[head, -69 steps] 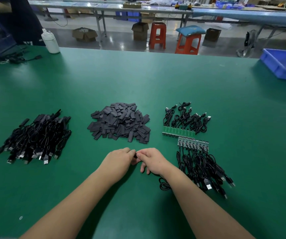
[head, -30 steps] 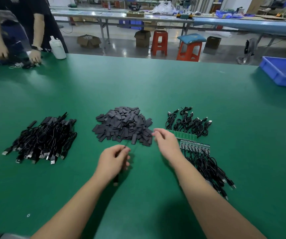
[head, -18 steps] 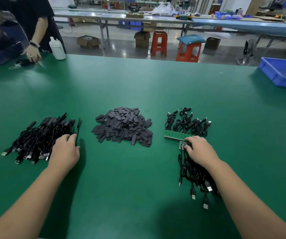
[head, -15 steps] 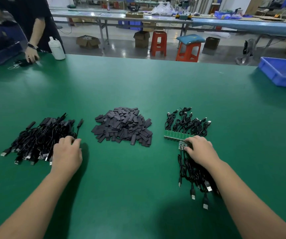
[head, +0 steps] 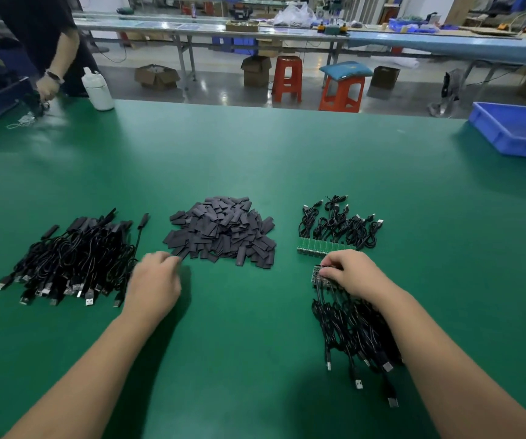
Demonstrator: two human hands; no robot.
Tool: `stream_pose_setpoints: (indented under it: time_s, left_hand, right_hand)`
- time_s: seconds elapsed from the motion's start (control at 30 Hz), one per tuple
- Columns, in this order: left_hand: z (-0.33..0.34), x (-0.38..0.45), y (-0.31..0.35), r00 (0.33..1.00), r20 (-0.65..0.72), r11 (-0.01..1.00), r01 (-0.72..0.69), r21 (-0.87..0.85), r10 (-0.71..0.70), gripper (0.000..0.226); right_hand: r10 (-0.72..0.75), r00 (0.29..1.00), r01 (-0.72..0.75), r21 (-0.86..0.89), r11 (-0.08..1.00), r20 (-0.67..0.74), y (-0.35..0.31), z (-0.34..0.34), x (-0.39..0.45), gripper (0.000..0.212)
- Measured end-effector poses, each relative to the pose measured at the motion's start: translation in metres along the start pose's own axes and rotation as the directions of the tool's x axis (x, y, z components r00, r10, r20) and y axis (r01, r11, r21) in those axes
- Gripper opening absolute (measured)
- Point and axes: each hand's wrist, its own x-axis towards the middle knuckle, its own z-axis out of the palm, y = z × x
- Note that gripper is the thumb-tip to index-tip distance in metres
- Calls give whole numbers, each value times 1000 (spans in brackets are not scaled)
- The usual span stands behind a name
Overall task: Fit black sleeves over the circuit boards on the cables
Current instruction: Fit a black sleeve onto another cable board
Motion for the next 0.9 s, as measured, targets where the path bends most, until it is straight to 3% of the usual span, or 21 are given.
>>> stream_pose_setpoints:
  time_s: [0.07, 0.13, 0.23, 0.33, 0.43, 0.9]
  left_hand:
    - [-5, -5, 42, 995, 96, 966, -15, -260, 42, 29]
    - [-5, -11, 89, 968, 219, 869, 4, -494, 120, 32]
    - [5, -19, 150, 914, 353, 774, 73, -629, 201, 49]
    - [11, -19, 178, 910, 389, 733, 167, -660, 142, 42]
    - [15, -18, 185, 932, 343, 755, 141, -640, 116, 17]
    - [23, -16, 197, 963, 267, 845, 162, -509, -23, 36]
  right_hand:
    - [-36, 999, 36, 13, 999, 13, -13, 1, -2, 9]
    - [-68, 998, 67, 17, 998, 17, -24, 4, -2, 10]
    - [-95, 995, 95, 7, 995, 14, -36, 10, -1, 14]
    - [-103, 995, 103, -23, 994, -6, -41, 13, 0, 16]
    - [-91, 996, 91, -31, 995, -21, -40, 13, 1, 16]
    - [-64, 992, 58, -53, 997, -107, -38, 23, 6, 21]
